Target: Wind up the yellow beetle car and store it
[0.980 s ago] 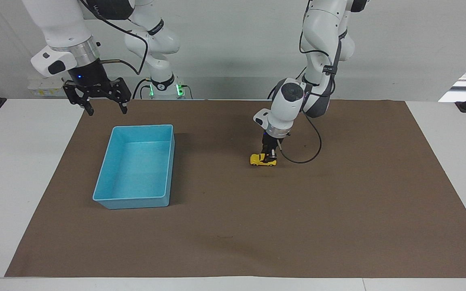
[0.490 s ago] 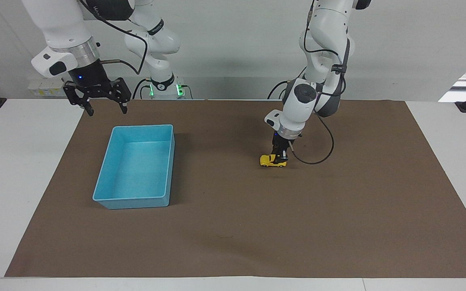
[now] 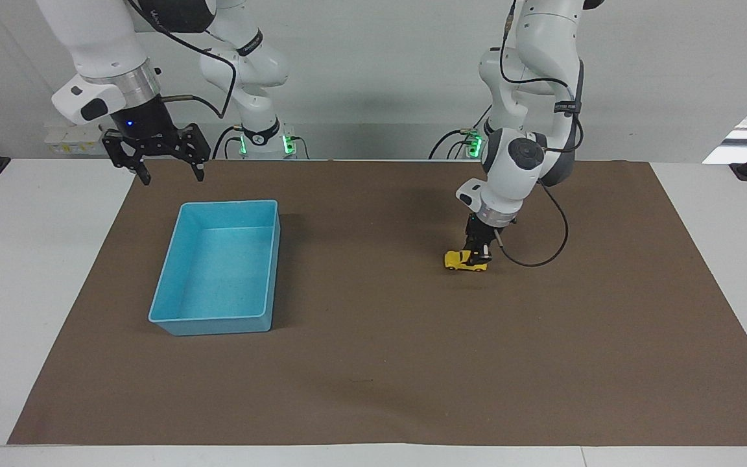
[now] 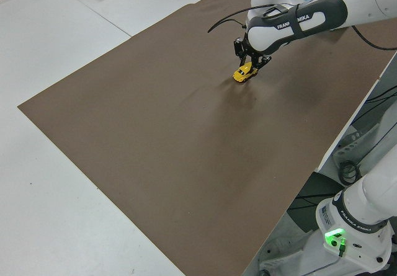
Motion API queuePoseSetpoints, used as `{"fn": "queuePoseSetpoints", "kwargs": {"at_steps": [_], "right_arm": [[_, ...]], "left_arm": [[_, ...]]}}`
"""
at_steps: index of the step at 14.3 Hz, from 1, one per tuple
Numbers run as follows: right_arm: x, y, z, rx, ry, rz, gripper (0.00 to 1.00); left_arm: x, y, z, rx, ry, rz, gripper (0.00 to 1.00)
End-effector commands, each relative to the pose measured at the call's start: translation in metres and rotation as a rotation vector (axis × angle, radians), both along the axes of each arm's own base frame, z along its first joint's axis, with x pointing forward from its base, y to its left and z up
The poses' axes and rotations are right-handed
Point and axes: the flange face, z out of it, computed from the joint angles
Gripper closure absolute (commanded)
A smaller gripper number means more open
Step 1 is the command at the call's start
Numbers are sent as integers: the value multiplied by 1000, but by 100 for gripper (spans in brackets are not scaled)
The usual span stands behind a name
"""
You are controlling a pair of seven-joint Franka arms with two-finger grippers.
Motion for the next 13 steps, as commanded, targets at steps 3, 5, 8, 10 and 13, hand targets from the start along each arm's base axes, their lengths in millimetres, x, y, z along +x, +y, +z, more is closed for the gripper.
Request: {"fn": "queuePoseSetpoints", "kwargs": {"at_steps": [3, 5, 8, 10, 13], "right_arm": [[-8, -4, 0, 9, 4, 22, 0], [-9, -4, 0, 9, 7, 21, 0], [-9, -3, 0, 9, 7, 22, 0], [-9, -3, 0, 9, 7, 22, 0], [-9, -2, 0, 9, 7, 24, 0]], "left_arm": [[0, 33, -29, 13, 32, 7, 100], [4, 50, -30, 16, 46, 38, 100], [5, 50, -24, 16, 69, 52, 42], [9, 47, 7, 18, 133, 43, 0], [14, 47, 72, 8, 161, 166, 0]]}}
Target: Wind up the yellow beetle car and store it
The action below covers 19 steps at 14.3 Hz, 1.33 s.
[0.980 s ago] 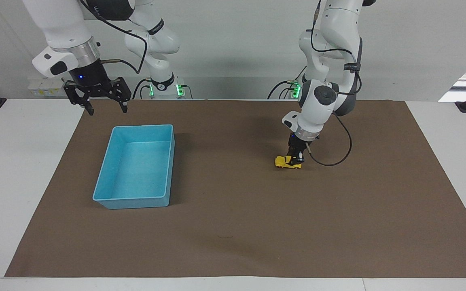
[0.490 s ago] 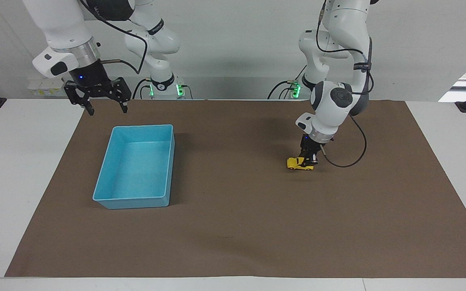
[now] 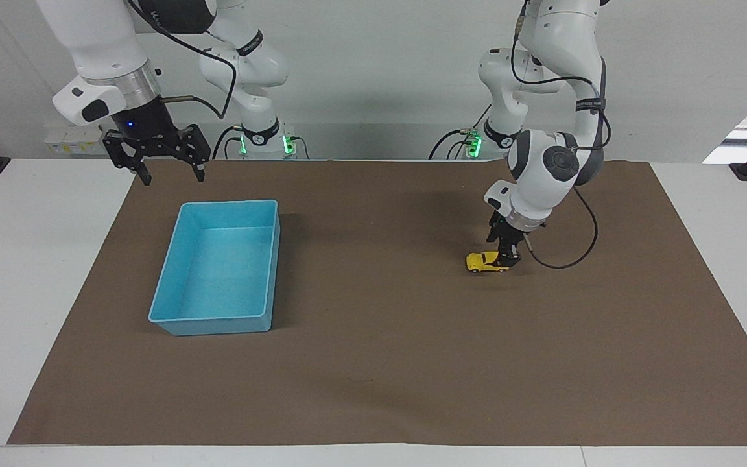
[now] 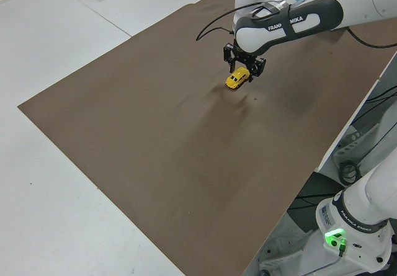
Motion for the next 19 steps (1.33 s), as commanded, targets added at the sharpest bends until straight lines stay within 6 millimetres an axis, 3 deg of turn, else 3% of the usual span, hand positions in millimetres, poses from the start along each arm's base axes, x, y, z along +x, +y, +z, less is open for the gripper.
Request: {"fn": "queuePoseSetpoints", "kwargs": {"at_steps": [1, 5, 10, 13, 15, 17, 19], "right_arm": [[-8, -2, 2, 9, 2, 24, 0], [-10, -1, 0, 11, 22, 27, 0], [-10, -1, 1, 10, 21, 29, 0], [-11, -2, 1, 6, 18, 69, 0], [-12, -3, 2, 5, 18, 82, 0], [-14, -1, 0, 4, 22, 92, 0], [-18, 1, -3, -1, 18, 150, 0]], "left_arm": [[4, 12, 57, -11, -9, 162, 0], [9, 31, 107, -21, -49, 552, 0], [29, 46, 151, 53, -13, 1095, 0], [34, 56, 176, 81, 0, 1313, 0], [36, 70, 204, 93, 24, 1438, 0], [32, 80, 228, 119, 51, 1481, 0], [28, 103, 245, 135, 68, 1509, 0]]}}
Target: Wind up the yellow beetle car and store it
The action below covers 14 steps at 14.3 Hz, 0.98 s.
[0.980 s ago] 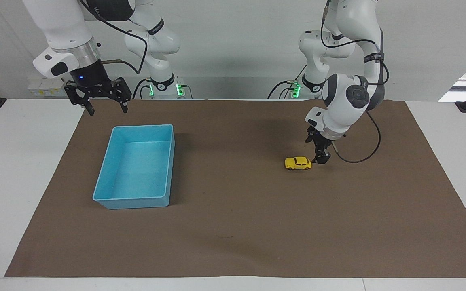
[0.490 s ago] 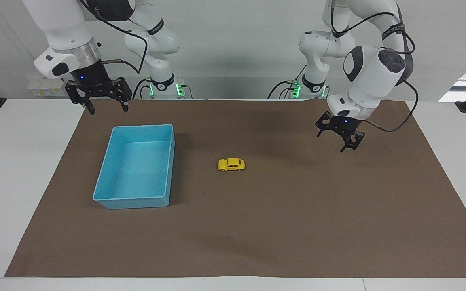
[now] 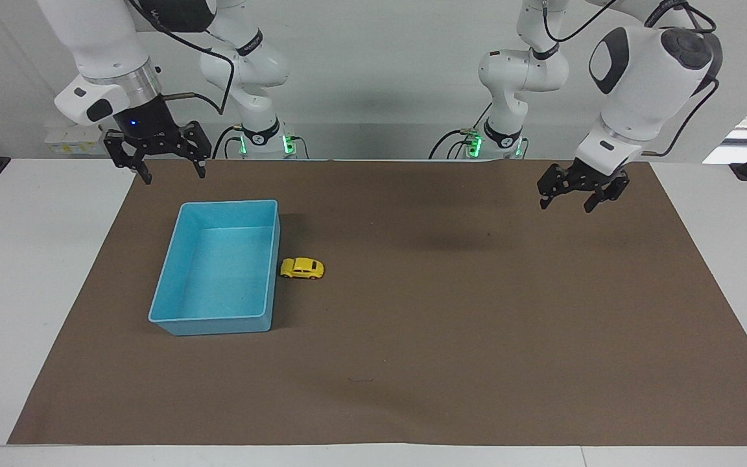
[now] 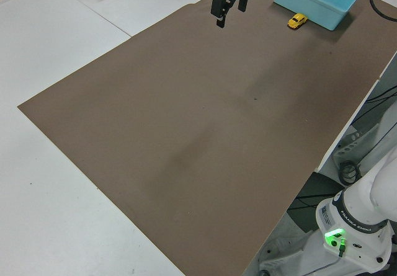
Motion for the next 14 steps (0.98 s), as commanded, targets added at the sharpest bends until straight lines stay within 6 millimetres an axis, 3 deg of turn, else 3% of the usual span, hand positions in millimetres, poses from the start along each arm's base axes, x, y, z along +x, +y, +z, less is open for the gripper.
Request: {"fn": "queuePoseSetpoints", "kwargs": {"at_steps": [1, 4, 7, 10, 14], "right_arm": [[-13, 2, -2, 4, 4, 113, 0], [-22, 15, -4, -9, 14, 330, 0], [-24, 23, -12, -19, 24, 556, 0], [-27, 52, -17, -45, 29, 779, 0], [-24, 57, -29, -40, 44, 926, 0]], "left_arm": [[-2, 29, 24, 21, 43, 61, 0], [-6, 38, 48, 43, 76, 68, 0], [-5, 35, 44, 46, 76, 63, 0], [-4, 37, 44, 50, 81, 62, 0], [8, 37, 47, 50, 91, 62, 0]]}}
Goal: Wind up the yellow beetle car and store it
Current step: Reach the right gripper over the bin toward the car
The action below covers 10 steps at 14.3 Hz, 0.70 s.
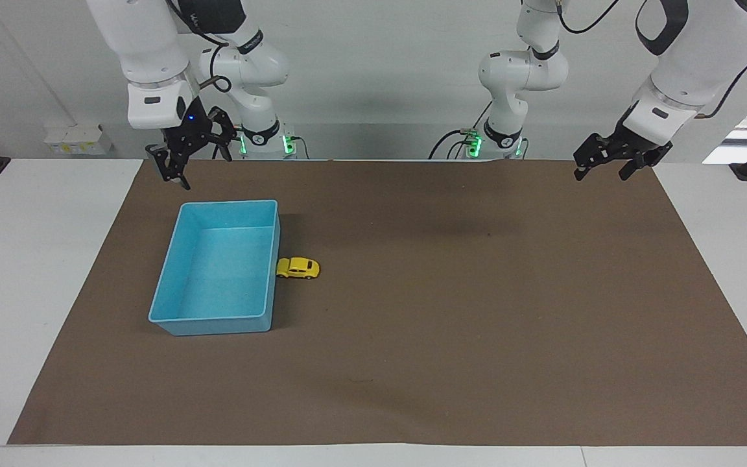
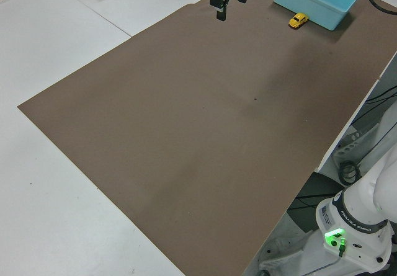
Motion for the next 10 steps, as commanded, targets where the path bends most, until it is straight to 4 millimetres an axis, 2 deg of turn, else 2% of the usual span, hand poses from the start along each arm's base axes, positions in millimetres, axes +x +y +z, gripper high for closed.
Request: {"fn": "queuePoseSetpoints", "kwargs": {"at_steps": [1, 3, 6, 8, 10], "right_arm": [[-2, 9, -16, -5, -1, 123, 0], [4, 19, -41, -5, 10, 185, 0], [14, 33, -61, -3, 12, 284, 0], [18, 54, -72, -23, 9, 331, 0], [24, 71, -95, -32, 26, 363, 0]], "left_arm": [[15, 2, 3, 24, 14, 8, 0], [17, 3, 1, 44, -3, -17, 0], [15, 4, -1, 36, -13, -71, 0], [15, 4, -1, 37, -11, -67, 0], [15, 12, 1, 35, -12, -53, 0]]}}
